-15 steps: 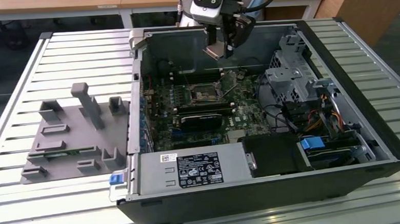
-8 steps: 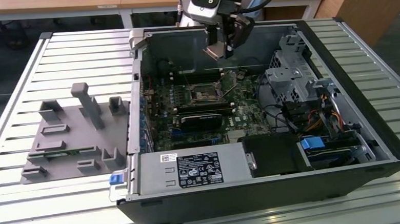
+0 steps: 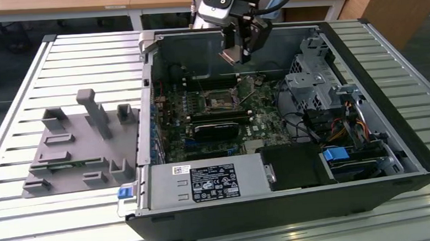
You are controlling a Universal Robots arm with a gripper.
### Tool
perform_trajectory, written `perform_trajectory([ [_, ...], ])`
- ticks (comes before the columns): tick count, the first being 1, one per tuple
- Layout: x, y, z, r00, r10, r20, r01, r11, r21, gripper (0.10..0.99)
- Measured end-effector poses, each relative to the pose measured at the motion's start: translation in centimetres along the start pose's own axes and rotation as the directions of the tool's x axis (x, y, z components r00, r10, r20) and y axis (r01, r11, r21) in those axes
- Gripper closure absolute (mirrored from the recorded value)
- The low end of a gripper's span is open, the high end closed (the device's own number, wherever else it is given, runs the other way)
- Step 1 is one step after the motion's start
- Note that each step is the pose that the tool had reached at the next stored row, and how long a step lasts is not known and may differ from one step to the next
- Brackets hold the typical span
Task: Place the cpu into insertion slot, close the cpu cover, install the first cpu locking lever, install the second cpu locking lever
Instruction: 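Place the cpu into insertion slot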
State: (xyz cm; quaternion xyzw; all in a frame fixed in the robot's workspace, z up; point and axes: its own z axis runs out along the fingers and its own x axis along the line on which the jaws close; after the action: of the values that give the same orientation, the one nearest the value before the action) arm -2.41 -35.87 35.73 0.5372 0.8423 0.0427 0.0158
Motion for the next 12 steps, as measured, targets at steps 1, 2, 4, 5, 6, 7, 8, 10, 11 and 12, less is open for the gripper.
perform_trajectory([
  [1, 0.0, 0.0, 0.01, 1.0, 0.007, 0.0007, -0.007, 1.0, 0.0, 0.545],
  [2, 0.0, 0.0, 0.02, 0.9999, 0.015, 0.0014, -0.015, 0.9999, 0.0, 0.545],
  [4, 0.0, 0.0, 0.04, 0.9995, 0.032, 0.0029, -0.032, 0.9995, -0.001, 0.545],
  [5, 0.0, 0.0, 0.05, 0.9991, 0.041, 0.0037, -0.041, 0.9991, -0.001, 0.545],
  [6, 0.0, 0.0, 0.06, 0.9987, 0.051, 0.0046, -0.051, 0.9987, -0.001, 0.545],
  [7, 0.0, 0.0, 0.07, 0.9982, 0.06, 0.0054, -0.06, 0.9982, -0.001, 0.545],
  [8, 0.0, -0.01, 0.08, 0.9975, 0.071, 0.0063, -0.071, 0.9975, -0.002, 0.545],
  [10, 0.0, -0.01, 0.11, 0.995, 0.099, 0.0088, -0.099, 0.9951, -0.002, 0.545],
  [11, 0.0, -0.01, 0.11, 0.9941, 0.108, 0.0096, -0.108, 0.9941, -0.003, 0.545],
  [12, 0.0, -0.01, 0.12, 0.9931, 0.117, 0.0104, -0.117, 0.9931, -0.003, 0.545],
])
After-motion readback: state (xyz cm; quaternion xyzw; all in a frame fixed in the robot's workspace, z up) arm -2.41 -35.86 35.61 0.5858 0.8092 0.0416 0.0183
